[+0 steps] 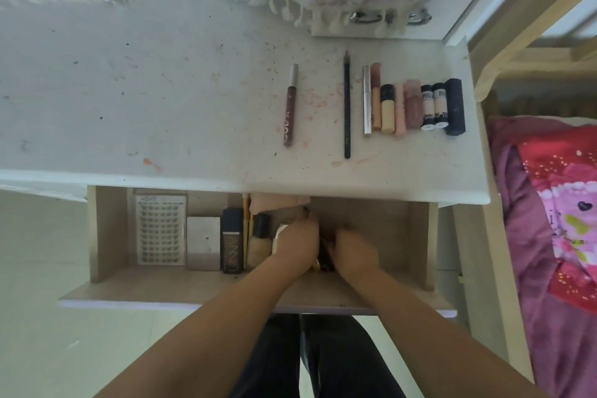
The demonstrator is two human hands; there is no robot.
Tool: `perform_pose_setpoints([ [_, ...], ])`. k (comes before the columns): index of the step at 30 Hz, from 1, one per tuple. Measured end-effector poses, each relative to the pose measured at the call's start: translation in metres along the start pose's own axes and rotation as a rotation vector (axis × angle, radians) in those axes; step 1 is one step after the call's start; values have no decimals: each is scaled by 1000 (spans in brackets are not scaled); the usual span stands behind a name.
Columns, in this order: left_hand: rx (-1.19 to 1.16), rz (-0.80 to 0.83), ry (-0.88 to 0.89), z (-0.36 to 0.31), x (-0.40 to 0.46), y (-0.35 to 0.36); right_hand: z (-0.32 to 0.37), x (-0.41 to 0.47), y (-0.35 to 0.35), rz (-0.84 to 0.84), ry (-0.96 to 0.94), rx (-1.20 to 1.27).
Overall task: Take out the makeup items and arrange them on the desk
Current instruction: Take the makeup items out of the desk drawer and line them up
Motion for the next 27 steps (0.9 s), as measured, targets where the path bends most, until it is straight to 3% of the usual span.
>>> perform_pose_setpoints([
  [7,-26,31,22,-4,-7,4,2,-3,-2,21,-33,-98],
  [21,371,42,273,3,1,-19,-17,-5,-15,97,-51,-46],
  [25,281,31,340,4,-18,-54,0,-15,-41,51,-134,-75],
  [27,101,36,345,5,-34,-79,14,-28,-65,42,-187,-50],
])
Point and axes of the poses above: each hand's wrist, its own x-axis towards the middle knuckle, its own y-axis out of the palm, z = x × y, the point moved 9 cm from there along x, towards the middle knuckle, and after that the axes turned 8 degrees about y, right-handed, at the moved point
